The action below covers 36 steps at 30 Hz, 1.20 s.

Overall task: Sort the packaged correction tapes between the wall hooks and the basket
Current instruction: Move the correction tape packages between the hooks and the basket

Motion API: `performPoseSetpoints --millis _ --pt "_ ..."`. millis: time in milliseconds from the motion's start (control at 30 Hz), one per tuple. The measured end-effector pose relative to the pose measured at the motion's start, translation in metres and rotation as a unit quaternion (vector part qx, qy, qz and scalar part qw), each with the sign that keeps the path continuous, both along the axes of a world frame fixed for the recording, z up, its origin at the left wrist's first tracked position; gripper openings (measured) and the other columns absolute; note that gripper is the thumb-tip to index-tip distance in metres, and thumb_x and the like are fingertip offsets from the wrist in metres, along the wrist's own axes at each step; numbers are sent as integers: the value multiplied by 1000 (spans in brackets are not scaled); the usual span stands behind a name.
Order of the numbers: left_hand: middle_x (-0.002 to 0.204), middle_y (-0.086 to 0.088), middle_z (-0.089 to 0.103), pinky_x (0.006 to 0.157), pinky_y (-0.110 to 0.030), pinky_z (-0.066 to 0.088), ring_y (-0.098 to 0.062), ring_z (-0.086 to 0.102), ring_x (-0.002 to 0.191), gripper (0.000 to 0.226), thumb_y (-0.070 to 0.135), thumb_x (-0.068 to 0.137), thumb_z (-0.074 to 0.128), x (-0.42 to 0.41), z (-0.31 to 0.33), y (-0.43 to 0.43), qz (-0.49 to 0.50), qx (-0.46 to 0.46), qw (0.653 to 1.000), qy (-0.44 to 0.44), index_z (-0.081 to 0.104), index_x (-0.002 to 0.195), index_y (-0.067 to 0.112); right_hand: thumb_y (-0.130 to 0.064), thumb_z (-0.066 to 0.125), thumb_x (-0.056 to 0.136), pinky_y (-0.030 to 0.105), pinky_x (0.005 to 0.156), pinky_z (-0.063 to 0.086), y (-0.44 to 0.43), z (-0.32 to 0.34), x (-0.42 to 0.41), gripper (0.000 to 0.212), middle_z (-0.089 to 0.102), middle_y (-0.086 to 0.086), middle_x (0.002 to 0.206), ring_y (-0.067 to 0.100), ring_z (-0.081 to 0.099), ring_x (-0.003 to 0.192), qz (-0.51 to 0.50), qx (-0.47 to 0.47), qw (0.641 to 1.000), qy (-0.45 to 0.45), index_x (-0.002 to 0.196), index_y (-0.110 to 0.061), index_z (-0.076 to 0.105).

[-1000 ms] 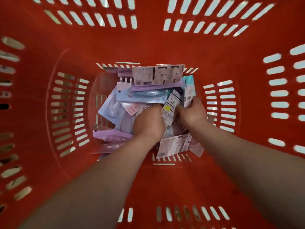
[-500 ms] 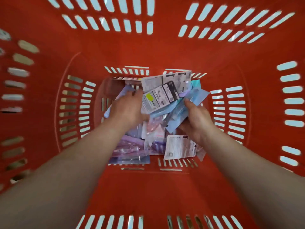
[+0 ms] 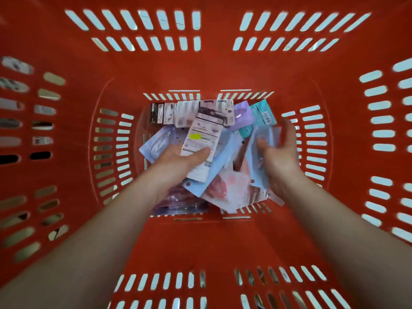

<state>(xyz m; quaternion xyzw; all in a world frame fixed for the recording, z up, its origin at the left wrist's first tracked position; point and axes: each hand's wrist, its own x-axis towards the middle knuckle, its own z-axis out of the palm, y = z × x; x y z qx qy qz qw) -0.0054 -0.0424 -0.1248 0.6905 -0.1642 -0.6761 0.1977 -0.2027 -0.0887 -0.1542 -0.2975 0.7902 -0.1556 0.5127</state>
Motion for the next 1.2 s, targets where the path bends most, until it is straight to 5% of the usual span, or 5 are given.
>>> performPoseSetpoints --millis 267,467,633,933,1200 --pt "119 -6 69 99 -39 52 -19 67 108 26 26 102 50 -53 22 2 -66 5 995 75 63 123 17 -26 75 86 36 69 60 7 39 16 36 76 7 101 21 76 81 3 44 975 -218 117 -15 61" --pt "145 -11 41 106 -46 38 -33 36 134 60 36 94 59 -15 -30 -4 -371 -74 853 -360 37 147 19 -33 84 63 50 75 61 4 28 -8 97 67 -2 117 27 74 86 105 -6 994 -39 134 -63 25" --pt "139 -10 48 102 -48 36 -33 41 131 72 52 87 64 -9 -58 -2 -447 -6 810 -380 36 143 17 -17 68 90 31 68 60 8 24 -8 92 59 -13 113 8 69 75 224 -22 974 -29 149 -55 9" --pt "132 -6 47 99 -30 38 -24 42 125 65 33 77 78 3 -17 -13 -343 -120 891 -272 51 132 14 -30 56 86 34 95 51 8 3 -12 48 60 5 125 21 59 115 138 -79 986 54 131 -46 53" --pt "117 0 60 84 -32 53 -19 61 102 67 35 52 72 -7 0 -50 -216 -144 942 -212 60 117 24 -12 59 91 43 70 62 11 1 -20 27 73 -4 103 12 73 80 48 -42 998 2 90 -37 68"
